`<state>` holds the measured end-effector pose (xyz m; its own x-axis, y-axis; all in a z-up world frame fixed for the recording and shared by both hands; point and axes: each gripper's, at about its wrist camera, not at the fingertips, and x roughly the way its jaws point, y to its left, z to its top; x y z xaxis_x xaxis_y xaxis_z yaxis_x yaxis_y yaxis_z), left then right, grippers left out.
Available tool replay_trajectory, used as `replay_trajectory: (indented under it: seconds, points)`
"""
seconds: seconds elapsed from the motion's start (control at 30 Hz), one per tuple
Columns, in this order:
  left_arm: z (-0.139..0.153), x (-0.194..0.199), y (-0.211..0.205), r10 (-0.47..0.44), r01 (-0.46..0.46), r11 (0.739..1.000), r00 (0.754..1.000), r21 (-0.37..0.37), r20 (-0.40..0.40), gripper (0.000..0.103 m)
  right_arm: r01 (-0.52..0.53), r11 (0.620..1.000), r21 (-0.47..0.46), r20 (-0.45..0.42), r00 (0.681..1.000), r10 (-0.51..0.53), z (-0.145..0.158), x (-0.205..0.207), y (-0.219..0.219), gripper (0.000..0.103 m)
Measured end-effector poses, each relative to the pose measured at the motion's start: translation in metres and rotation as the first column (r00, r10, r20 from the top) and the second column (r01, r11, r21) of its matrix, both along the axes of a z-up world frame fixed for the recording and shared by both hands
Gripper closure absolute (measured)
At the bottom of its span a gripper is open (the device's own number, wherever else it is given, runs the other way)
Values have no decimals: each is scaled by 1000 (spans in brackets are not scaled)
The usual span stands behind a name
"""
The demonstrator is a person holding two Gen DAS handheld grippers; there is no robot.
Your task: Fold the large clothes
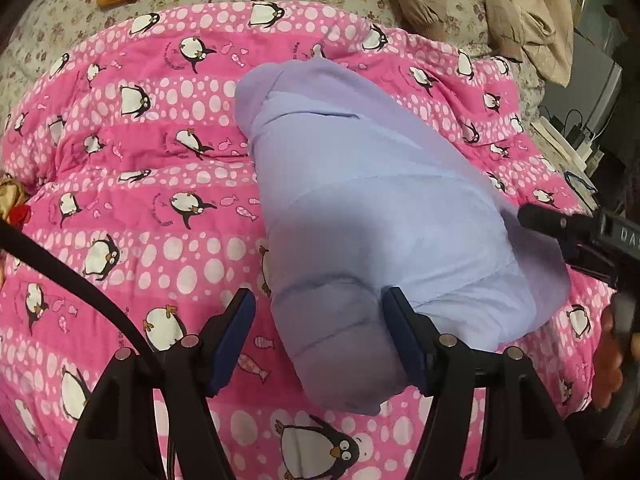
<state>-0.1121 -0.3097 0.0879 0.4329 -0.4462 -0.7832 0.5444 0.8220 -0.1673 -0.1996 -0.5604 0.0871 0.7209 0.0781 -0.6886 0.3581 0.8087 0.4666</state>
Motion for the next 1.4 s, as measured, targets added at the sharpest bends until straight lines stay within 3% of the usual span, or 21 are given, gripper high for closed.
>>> replay_trajectory:
  seconds: [0.1, 0.2, 0.37, 0.5, 0.6, 0.77, 1.07, 1.13, 1.2, 1.23, 1.3, 1.33, 1.4]
  points:
    - [-4, 0, 0, 13, -13, 1000, 1000, -8, -10, 66, -19, 1000, -17, -14, 1000, 19, -3, 13, 3, 34]
    - [-10, -3, -2, 0, 0, 1000, 1000, -4, -11, 66, -52, 993, -107, -115, 993, 39, -22, 23, 15, 37]
    - [-19, -9, 2, -16, 15, 999, 1000, -28, -14, 65, -14, 998, -62, -95, 995, 9, -32, 15, 6, 25]
    - [-16, -7, 11, -16, 13, 998, 998, -60, -53, 65, -14, 999, 31, -68, 998, 16, -39, 11, -2, 24]
    - [-8, -4, 15, -25, 17, 996, 996, -84, -90, 65, -12, 999, 49, -25, 1000, 13, -35, 9, -3, 24]
    - [16, 10, 27, -77, 44, 969, 989, -241, -126, 65, -17, 995, 103, 21, 1000, 15, -29, 13, -14, 18]
    - [-16, 49, 15, -116, 29, 956, 952, -292, -283, 63, -155, 978, 139, 5, 988, 156, -34, 62, -32, 14]
    - [-22, 53, 10, -127, 30, 948, 949, -316, -290, 55, -179, 972, 151, -13, 983, 183, -43, 74, -32, 13]
    - [-28, 57, 5, -136, 28, 944, 941, -329, -309, 46, -178, 971, 161, -15, 983, 183, -52, 84, -33, 5]
    - [-35, 61, -2, -144, 28, 945, 930, -325, -339, 40, -178, 969, 173, -7, 983, 182, -55, 86, -34, 4]
    - [-48, 69, -10, -163, 23, 943, 900, -331, -404, 37, -177, 961, 214, -7, 983, 182, -64, 91, -35, 2]
    - [-52, 72, -12, -167, 13, 939, 890, -342, -424, 39, -179, 957, 227, -7, 983, 186, -68, 93, -34, 2]
    - [-47, 68, -11, -167, 25, 941, 902, -339, -398, 52, -190, 956, 223, 3, 981, 195, -68, 92, -30, 18]
